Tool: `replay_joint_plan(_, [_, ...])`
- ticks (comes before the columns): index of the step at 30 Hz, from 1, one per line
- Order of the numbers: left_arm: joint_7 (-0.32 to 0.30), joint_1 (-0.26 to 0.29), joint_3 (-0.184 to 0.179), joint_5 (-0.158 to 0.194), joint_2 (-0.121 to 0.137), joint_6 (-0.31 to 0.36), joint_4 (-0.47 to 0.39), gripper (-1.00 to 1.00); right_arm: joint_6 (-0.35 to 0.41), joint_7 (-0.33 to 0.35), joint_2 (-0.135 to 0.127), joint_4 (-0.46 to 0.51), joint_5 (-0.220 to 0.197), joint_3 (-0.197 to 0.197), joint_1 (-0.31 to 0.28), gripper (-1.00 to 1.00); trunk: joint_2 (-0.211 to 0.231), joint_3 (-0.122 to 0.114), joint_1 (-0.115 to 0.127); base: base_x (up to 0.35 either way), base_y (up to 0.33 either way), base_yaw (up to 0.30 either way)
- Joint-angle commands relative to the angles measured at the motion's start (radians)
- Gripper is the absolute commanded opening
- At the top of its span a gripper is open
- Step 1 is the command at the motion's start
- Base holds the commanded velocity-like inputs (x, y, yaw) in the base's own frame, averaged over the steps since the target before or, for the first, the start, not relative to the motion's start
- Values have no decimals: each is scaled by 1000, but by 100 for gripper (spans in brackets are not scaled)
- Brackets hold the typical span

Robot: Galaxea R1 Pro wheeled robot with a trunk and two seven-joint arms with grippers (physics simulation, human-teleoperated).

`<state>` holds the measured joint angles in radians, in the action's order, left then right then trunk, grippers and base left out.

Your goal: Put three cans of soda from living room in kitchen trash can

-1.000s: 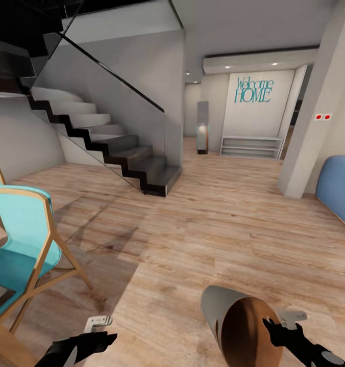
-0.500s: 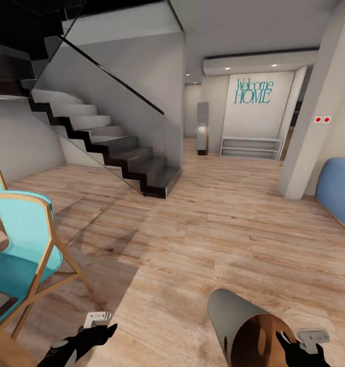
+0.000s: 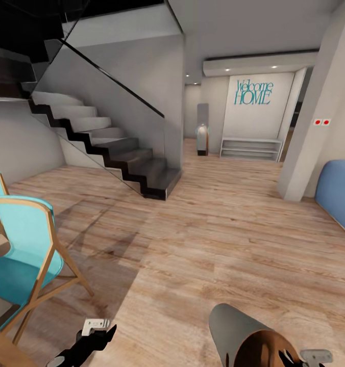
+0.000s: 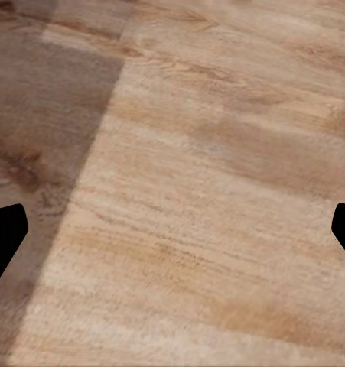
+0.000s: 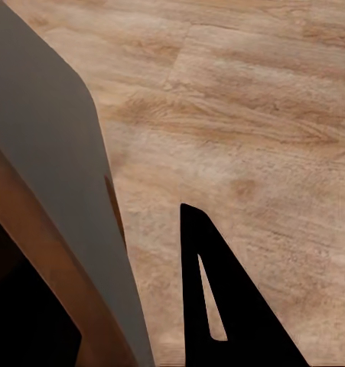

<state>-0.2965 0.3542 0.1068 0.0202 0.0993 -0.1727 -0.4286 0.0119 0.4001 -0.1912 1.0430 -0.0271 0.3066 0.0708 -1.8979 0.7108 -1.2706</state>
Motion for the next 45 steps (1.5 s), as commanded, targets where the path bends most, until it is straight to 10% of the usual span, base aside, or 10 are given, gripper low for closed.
replay_joint_plan(1, [-9,-2,6,2,0,-45,10,100,-28,6,-1,-41,-10,2,-1,-100,7,-3,4,0,0,0])
replay_joint_plan(20, [31,-21,10,5,5,-248,85,100,-111,7,-3,-261,-8,-1,-2,-100,140,-62,77,0,0,0])
replay_joint_plan(29, [195,-23,17,12,5,-263,97,100,-113,6,-2,-314,-6,-2,-4,-100,203,-90,111,0,0,0])
replay_joint_plan(45, [258,-23,11,2,-1,-266,97,100,-112,6,-2,-322,-7,0,-11,-100,273,-122,150,0,0,0])
